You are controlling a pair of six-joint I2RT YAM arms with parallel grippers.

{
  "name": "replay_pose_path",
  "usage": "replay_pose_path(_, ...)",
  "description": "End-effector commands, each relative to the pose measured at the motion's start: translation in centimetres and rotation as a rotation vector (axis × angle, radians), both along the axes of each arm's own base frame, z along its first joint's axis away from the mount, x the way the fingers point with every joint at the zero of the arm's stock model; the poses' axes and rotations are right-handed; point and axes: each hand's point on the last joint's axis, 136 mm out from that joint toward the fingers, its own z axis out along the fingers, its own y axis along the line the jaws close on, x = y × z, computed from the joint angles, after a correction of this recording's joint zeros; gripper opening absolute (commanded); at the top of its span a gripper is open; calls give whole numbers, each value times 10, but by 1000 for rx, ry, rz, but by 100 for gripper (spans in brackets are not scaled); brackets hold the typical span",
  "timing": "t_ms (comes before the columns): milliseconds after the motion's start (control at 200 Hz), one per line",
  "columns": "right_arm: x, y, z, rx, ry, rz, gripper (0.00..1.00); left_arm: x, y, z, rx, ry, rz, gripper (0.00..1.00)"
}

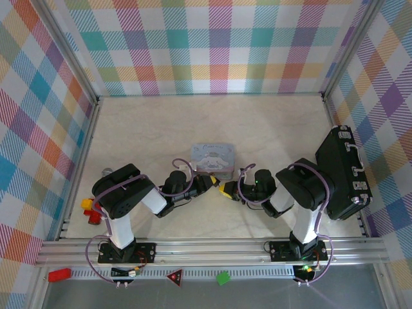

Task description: Unlock a padlock with a key

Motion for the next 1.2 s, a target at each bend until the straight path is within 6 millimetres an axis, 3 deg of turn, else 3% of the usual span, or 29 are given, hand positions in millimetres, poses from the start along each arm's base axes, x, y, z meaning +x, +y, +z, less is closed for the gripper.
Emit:
replay_pose_path(0, 3, -12, -20, -36, 68, -55, 0, -15, 2, -13, -2, 92, -43, 0)
replay_pose_path(510, 11, -26, -32, -48, 90, -107, 0, -15, 2, -3, 6, 86, -45, 0)
replay_pose_path(1195, 16, -29, -30, -44, 79, -122, 1, -14, 0, 14, -45, 68, -34, 0)
